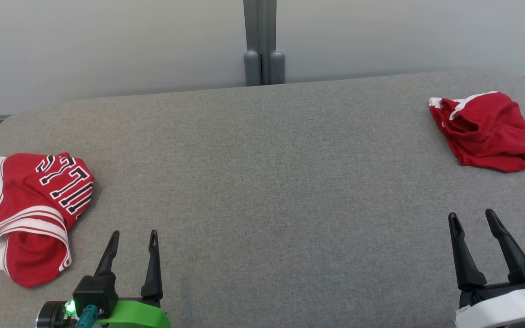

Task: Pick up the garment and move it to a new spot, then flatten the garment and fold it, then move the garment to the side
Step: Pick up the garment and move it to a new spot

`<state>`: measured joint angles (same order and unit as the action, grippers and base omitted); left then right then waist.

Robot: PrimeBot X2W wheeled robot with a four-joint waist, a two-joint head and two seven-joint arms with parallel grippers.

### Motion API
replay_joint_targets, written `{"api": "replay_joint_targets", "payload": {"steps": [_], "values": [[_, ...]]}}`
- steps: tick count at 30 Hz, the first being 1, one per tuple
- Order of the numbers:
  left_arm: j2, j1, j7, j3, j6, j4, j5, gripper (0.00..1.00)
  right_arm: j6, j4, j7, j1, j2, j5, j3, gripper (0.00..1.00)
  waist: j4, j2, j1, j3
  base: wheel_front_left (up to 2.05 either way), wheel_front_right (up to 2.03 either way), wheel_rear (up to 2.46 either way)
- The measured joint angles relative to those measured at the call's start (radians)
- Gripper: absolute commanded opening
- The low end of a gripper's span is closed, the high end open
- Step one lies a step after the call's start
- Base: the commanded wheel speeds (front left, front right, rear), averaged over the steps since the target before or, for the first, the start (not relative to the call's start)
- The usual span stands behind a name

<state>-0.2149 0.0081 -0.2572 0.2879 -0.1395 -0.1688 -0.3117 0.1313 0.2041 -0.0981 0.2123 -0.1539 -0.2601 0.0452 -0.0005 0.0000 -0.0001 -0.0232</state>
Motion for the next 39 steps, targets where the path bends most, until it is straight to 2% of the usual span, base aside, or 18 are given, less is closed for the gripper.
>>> {"api": "replay_joint_targets", "payload": {"steps": [6,11,20,31,39], "values": [[0.003,-0.026,-0.001,0.004,0.006,-0.006,0.0,1.0,0.0,0.003,-0.002,0.0,-0.002,0.002,0.012,1.0,0.019,0.0,0.0,-0.009,0.0,0.0,0.0],[0.012,-0.058,-0.001,0.003,0.009,-0.006,0.0,1.0,0.0,0.022,0.0,0.0,-0.002,0.007,0.02,1.0,0.066,0.0,0.0,-0.014,0.0,0.0,0.0],[0.053,-0.128,-0.005,-0.049,0.009,0.016,0.013,1.0,0.0,0.083,0.036,-0.027,-0.036,0.008,-0.005,1.0,0.23,0.0,0.0,-0.041,0.0,0.0,0.0],[0.112,-0.114,-0.007,-0.143,0.027,0.063,0.053,1.0,-0.001,0.128,0.079,-0.084,-0.076,0.009,-0.035,1.0,0.441,0.0,0.0,-0.09,0.0,0.0,0.0],[0.151,-0.186,-0.007,-0.161,0.052,0.018,0.043,1.0,-0.001,0.203,0.142,-0.135,-0.137,0.013,-0.028,1.0,0.506,0.0,0.0,-0.182,0.0,0.0,0.0]]}}
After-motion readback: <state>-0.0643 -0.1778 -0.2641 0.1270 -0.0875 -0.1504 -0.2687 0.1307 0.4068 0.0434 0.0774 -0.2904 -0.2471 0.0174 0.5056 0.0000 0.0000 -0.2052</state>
